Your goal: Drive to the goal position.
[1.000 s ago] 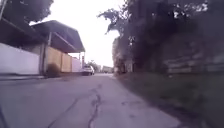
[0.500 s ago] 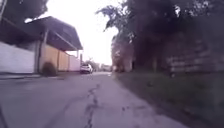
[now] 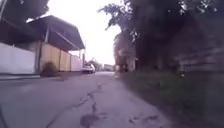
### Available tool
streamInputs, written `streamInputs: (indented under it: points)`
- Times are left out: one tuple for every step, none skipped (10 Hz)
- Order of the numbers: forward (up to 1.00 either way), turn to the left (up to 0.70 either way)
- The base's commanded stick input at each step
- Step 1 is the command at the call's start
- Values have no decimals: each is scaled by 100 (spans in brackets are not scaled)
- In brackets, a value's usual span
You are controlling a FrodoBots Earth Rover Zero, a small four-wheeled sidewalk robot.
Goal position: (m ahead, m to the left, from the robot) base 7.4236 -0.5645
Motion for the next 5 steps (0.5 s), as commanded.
streamInputs:
  points:
    - [70, 0]
    - [70, -16]
    - [70, -26]
    - [70, -13]
    - [70, 0]
